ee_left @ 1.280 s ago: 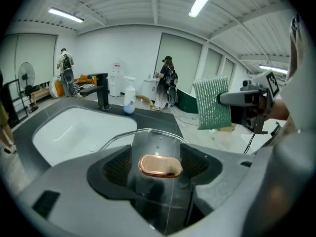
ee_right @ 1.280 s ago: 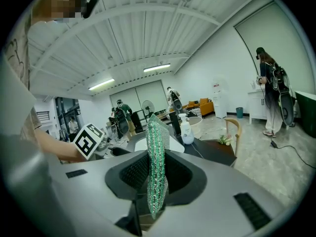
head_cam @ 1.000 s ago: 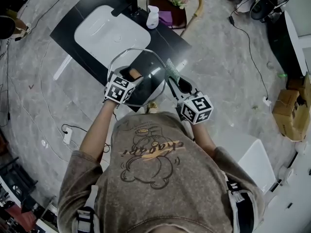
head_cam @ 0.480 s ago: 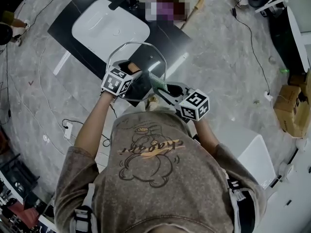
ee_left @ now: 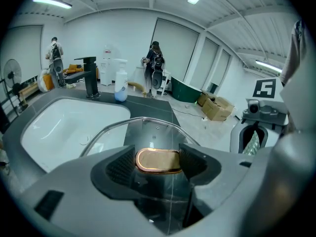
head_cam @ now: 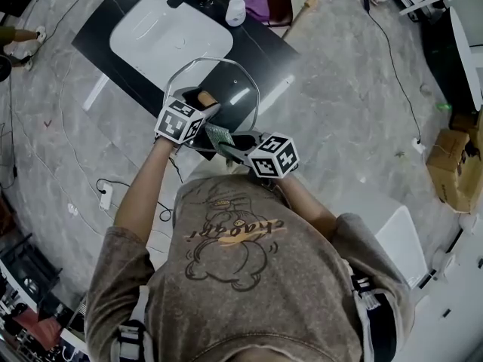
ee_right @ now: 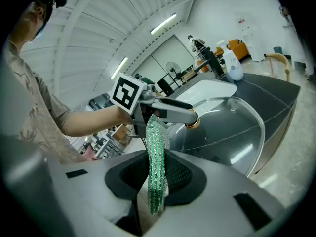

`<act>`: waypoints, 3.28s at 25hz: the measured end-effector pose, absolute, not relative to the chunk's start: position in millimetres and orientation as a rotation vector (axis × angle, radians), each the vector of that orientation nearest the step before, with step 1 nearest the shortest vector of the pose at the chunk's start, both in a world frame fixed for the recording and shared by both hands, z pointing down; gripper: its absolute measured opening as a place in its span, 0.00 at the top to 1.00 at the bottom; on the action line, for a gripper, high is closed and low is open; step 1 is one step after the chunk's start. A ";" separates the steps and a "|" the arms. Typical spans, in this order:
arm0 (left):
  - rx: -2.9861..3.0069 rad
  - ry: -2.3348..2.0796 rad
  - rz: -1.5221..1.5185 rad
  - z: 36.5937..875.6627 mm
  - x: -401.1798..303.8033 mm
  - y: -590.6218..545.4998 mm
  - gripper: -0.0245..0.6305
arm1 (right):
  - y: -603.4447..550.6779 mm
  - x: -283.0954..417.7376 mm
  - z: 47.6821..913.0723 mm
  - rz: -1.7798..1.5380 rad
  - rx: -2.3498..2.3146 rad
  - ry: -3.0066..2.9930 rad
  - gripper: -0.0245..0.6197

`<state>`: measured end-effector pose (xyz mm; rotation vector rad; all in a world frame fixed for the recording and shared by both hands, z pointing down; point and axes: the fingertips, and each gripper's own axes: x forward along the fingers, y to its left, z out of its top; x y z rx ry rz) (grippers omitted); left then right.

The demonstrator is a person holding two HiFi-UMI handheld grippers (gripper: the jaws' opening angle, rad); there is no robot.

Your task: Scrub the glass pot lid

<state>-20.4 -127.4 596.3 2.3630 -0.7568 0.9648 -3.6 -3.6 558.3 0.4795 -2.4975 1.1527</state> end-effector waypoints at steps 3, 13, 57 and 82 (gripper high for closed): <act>2.362 -0.759 0.967 596.4 -21.0 -127.6 0.53 | -7.2 -15.9 568.2 1.170 0.460 -2.463 0.82; 2.349 -0.762 0.963 598.6 -21.3 -128.3 0.54 | -29.6 -22.4 596.7 1.056 0.505 -2.336 0.82; 2.328 -0.791 0.997 601.7 -20.9 -125.3 0.53 | -165.9 24.2 618.7 0.798 0.551 -2.144 0.83; 2.331 -0.803 0.973 605.1 -24.5 -128.7 0.53 | -201.3 -113.7 628.2 0.528 0.045 -2.101 0.83</act>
